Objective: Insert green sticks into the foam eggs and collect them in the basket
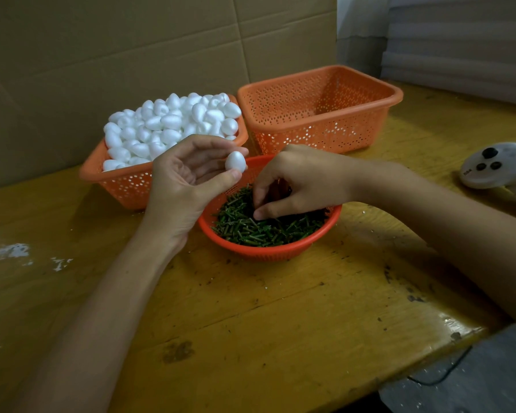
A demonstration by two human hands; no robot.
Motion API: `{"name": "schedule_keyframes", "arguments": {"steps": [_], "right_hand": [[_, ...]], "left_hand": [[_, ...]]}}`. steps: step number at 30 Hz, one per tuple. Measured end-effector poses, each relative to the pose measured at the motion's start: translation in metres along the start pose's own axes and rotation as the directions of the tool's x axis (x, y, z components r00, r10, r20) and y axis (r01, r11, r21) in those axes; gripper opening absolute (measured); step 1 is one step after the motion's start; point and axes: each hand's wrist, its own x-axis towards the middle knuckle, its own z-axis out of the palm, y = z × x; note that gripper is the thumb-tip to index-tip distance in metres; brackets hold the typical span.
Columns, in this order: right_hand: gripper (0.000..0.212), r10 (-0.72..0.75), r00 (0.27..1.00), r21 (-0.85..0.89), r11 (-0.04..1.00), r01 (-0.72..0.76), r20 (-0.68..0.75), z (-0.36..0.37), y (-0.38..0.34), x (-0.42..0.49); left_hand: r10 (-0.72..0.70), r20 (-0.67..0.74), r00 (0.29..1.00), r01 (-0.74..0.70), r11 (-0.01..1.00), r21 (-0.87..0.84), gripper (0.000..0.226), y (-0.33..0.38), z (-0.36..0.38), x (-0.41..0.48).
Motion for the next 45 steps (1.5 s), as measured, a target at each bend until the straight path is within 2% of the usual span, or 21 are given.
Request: {"name": "schedule_keyframes", "arguments": {"steps": [19,45], "right_hand": [[0.014,0.0,1.0,0.007,1.0,0.0,-0.001,-0.0007,-0.0014,-0.0007],[0.016,0.014,1.0,0.003,1.0,-0.014,0.007,-0.0009,-0.0027,-0.0011]], "left_hand": [[-0.023,-0.002,1.0,0.023,0.999,-0.044,0.027,-0.003,-0.0047,0.0026],[0.022,0.025,0.999,-0.022,1.0,0.003,0.033,0.0011,-0.0004,-0.0005]]}}
